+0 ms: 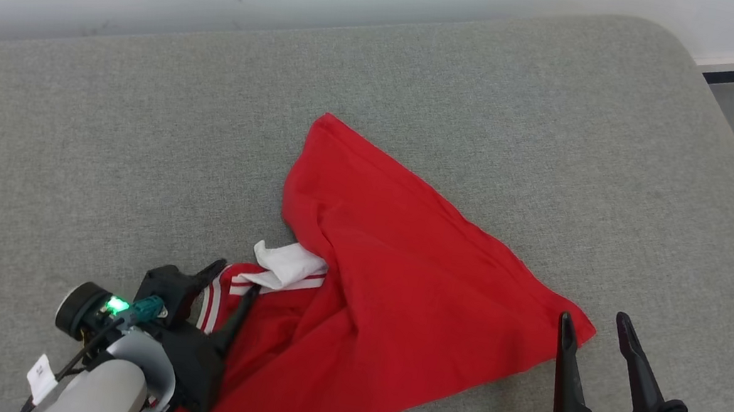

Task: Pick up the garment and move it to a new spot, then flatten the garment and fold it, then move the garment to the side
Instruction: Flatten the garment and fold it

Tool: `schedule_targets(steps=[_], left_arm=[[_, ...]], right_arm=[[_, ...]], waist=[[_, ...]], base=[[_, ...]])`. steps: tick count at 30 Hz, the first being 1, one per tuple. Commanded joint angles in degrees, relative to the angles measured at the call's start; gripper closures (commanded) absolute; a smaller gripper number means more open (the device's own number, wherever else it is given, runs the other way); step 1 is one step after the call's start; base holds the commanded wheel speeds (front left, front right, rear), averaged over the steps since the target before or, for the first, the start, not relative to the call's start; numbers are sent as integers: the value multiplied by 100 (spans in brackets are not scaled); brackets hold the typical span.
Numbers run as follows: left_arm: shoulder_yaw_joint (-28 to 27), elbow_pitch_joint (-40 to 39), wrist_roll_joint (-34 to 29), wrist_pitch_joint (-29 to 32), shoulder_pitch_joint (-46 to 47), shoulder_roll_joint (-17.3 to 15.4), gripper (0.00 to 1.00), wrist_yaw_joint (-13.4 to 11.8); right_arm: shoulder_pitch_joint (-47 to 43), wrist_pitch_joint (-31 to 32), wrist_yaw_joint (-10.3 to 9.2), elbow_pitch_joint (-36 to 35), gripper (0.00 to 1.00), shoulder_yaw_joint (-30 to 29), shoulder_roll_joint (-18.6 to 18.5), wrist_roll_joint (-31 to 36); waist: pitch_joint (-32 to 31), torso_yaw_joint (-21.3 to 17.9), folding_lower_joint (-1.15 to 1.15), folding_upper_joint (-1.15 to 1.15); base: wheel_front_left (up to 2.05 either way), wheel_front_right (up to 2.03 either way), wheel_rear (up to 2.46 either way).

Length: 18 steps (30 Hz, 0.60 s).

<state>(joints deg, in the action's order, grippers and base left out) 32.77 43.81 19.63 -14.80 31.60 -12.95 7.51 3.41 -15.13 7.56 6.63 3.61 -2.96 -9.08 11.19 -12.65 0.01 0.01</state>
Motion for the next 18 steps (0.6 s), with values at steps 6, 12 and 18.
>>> schedule_targets(steps=[6,12,18], left_arm=[[-52,-63,90,-41,469,-156,100,-11],[-515,-376,30,-37,1067,-569,100,-48],[-887,-326,42,-34,1475,-945,100,-94]], right_arm=[[15,-2,-15,-58,0,-88,12,-29],[110,-2,-15,-66,0,-93,11,-41],[189,-2,-15,-62,0,-81,11,-51]], waist=[[44,147,-1,-1],[114,236,-1,-1],[210,199,-1,-1]], base=[[0,0,0],[0,0,0],[0,0,0]])
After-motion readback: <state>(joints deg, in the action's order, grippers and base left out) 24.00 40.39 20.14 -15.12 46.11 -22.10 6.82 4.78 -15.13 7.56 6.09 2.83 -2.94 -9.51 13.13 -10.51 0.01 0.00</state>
